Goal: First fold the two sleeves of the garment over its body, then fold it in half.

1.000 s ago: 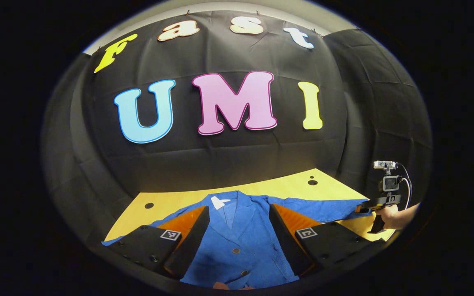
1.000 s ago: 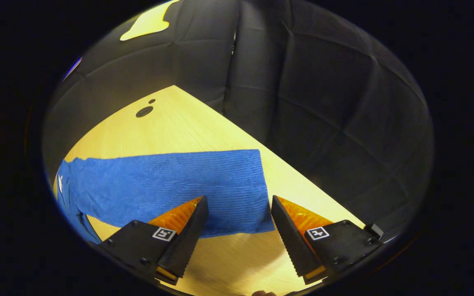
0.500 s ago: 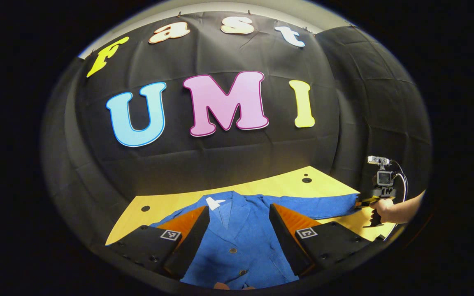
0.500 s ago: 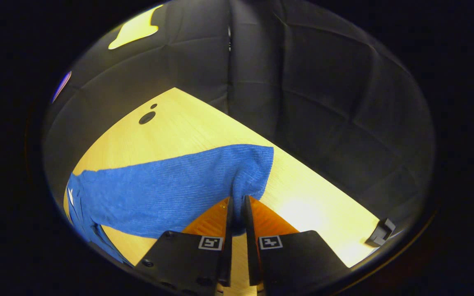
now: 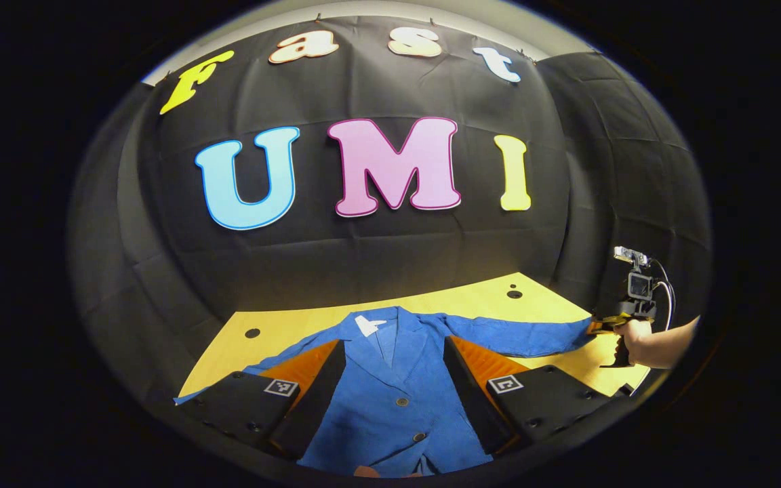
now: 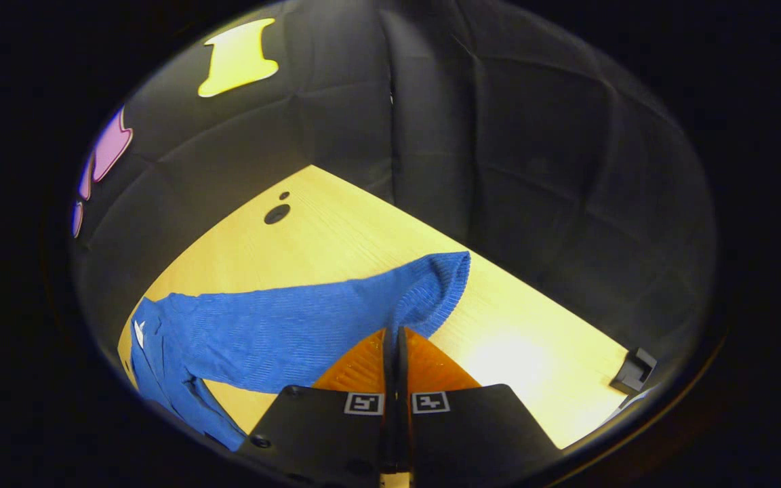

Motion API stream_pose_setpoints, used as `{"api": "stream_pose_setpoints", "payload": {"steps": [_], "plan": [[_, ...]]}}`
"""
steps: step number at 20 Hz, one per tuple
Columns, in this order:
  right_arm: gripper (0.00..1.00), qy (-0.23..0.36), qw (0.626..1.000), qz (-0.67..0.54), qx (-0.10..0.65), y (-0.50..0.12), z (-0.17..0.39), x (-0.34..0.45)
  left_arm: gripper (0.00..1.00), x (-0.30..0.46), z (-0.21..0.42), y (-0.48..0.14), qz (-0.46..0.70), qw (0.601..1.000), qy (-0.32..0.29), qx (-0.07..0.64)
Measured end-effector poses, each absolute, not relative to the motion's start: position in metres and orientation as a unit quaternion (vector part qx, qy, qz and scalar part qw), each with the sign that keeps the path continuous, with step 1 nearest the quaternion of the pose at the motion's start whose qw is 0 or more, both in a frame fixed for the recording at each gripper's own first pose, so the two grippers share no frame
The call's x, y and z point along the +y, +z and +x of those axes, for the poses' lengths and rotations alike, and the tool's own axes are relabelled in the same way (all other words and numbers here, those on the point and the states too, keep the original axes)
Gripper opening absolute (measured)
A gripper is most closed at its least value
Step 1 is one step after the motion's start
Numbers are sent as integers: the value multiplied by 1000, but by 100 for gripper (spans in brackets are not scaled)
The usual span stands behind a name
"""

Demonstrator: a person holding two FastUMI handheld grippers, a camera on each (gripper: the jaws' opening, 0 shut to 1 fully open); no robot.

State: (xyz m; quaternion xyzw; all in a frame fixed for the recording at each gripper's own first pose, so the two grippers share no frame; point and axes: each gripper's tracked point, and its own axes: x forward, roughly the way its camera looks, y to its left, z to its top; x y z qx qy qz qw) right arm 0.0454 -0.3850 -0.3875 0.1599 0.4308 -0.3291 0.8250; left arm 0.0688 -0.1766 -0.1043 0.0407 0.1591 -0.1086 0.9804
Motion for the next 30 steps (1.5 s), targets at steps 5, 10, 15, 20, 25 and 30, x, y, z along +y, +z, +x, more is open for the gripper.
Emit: {"api": "stream_pose_setpoints", "payload": {"steps": [5, 10, 15, 20, 25, 30], "plan": [[1, -377, 848, 128, 349, -325, 55, -390, 84, -144, 57, -91, 33, 983, -116, 137], [1, -355, 874, 113, 311, -258, 74, -359, 84, -105, 41, -95, 8, 984, -113, 134], [1, -255, 910, 94, 312, -239, 136, -249, 83, -55, 34, -103, -29, 986, -86, 138], [1, -169, 925, 97, 325, -249, 193, -121, 84, 4, 27, -121, -48, 987, -34, 148], [1, -95, 928, 87, 348, -278, 223, -12, 84, 60, 17, -140, -67, 984, 25, 162], [1, -28, 918, 77, 389, -330, 224, 87, 84, 106, 9, -162, -69, 980, 76, 173]]}}
